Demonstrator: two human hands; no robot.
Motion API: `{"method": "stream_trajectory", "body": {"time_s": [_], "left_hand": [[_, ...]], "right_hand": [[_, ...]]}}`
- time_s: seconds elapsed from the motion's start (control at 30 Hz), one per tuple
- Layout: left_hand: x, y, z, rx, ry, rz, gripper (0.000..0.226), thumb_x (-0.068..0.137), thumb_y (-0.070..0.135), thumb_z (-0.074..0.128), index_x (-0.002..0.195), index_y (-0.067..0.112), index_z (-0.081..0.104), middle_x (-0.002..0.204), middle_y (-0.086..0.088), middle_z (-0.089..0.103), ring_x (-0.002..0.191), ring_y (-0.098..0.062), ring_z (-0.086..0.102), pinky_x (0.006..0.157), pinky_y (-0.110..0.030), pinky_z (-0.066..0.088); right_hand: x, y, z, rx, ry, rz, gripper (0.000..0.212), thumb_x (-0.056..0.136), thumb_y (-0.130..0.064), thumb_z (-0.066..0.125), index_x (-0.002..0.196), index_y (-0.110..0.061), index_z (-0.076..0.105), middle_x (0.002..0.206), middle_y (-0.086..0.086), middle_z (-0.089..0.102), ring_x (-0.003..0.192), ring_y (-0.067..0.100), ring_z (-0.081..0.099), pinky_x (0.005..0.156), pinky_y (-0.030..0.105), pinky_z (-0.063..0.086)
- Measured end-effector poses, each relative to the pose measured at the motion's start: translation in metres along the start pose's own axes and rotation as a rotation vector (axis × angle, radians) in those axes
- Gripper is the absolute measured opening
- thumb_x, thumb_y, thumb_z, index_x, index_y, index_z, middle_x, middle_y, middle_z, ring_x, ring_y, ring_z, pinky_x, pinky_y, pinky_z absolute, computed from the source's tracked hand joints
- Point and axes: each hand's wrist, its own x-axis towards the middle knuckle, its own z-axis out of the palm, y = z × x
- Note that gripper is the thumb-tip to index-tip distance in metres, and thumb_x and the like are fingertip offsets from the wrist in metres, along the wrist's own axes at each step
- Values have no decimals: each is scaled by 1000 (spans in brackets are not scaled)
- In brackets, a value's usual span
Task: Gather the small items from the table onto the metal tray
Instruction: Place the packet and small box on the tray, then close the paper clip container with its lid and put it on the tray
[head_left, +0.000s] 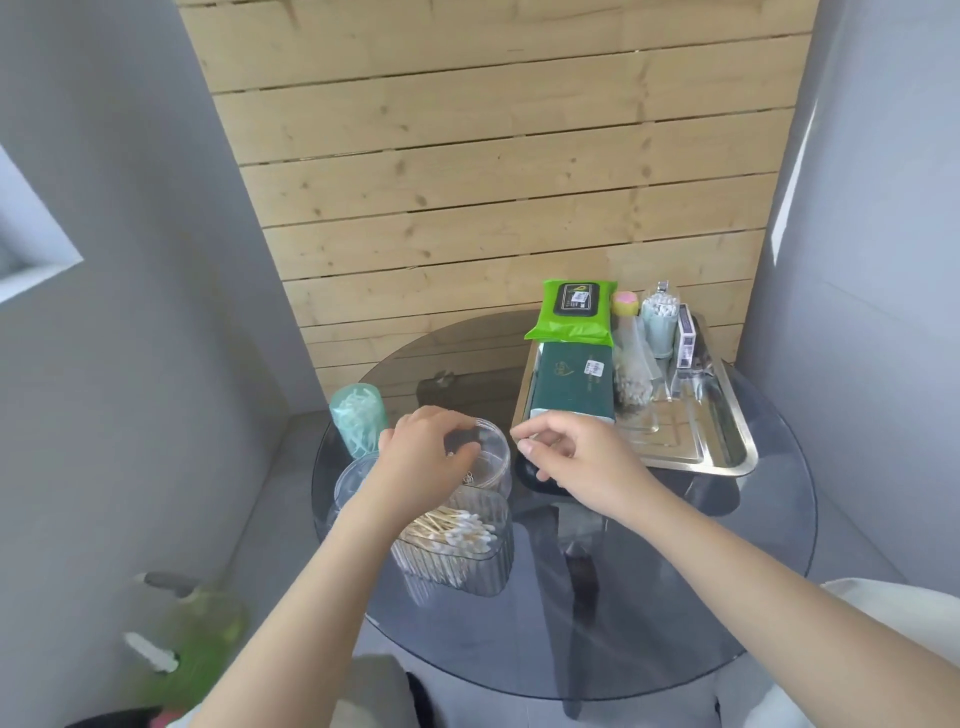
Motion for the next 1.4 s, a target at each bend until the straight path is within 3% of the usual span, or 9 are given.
{"method": "stream_trajectory", "body": {"time_s": [0.1,0.27,0.63,0.77,0.87,1.0,1.13,1.3,1.4], "left_hand": [[11,-13,-2,28,-82,-63,50,89,41,55,136,28,49,150,-1,41,140,-22,33,115,-46,26],[19,-17,-2,-139,-248,-139,74,89,50,54,150,18,28,156,1,31,142,-18,32,112,-32,28],[15,-13,-27,-604,-16,-141,67,91,37,57,150,21,29,154,4,36,140,-13,36,100,-22,28],[6,-8,-29,-648,-36,-81,73,89,41,58,151,21,25,156,7,31,141,-10,34,101,-21,26],[2,-14,-33,-622,-91,-56,84,85,47,61,153,21,18,154,9,33,138,-5,36,101,-20,27],[-1,-44,-38,-425,-430,-6,113,60,70,71,152,34,14,151,14,39,138,-1,35,117,-33,26],[-8,-52,-35,-101,-584,21,73,73,47,74,138,37,43,139,18,46,127,0,42,110,-25,29],[-7,-50,-25,-108,-473,9,20,88,44,59,106,41,66,108,17,65,108,-6,60,100,-27,44],[-5,-47,-23,-182,-387,-12,22,93,38,54,100,32,73,89,24,66,89,7,60,83,-15,44]], "right_hand": [[8,0,8,-2,-37,50,18,90,-26,56,105,-24,67,80,-15,62,78,16,70,67,22,50],[23,7,24,14,-131,196,44,95,-31,49,136,-16,47,121,0,62,90,15,67,80,29,57],[27,-11,26,354,10,29,38,92,-34,53,129,-39,50,135,-8,47,119,6,50,109,36,38],[28,-18,28,698,-78,73,45,76,-51,57,120,-50,51,143,-1,43,128,19,48,105,47,43],[32,-20,25,792,-102,135,36,81,-48,57,117,-48,51,133,5,53,97,21,65,89,42,51],[34,-14,18,798,55,182,29,92,-35,52,120,-42,51,126,6,61,92,21,68,71,33,51],[27,-12,10,739,123,171,34,90,-40,53,123,-43,49,129,-6,54,97,15,63,74,31,49],[19,-9,6,697,117,161,34,90,-39,54,123,-45,48,108,-19,54,93,9,61,78,31,48],[16,-8,2,717,127,174,35,89,-38,55,123,-45,49,109,-18,54,95,12,61,82,35,48]]}}
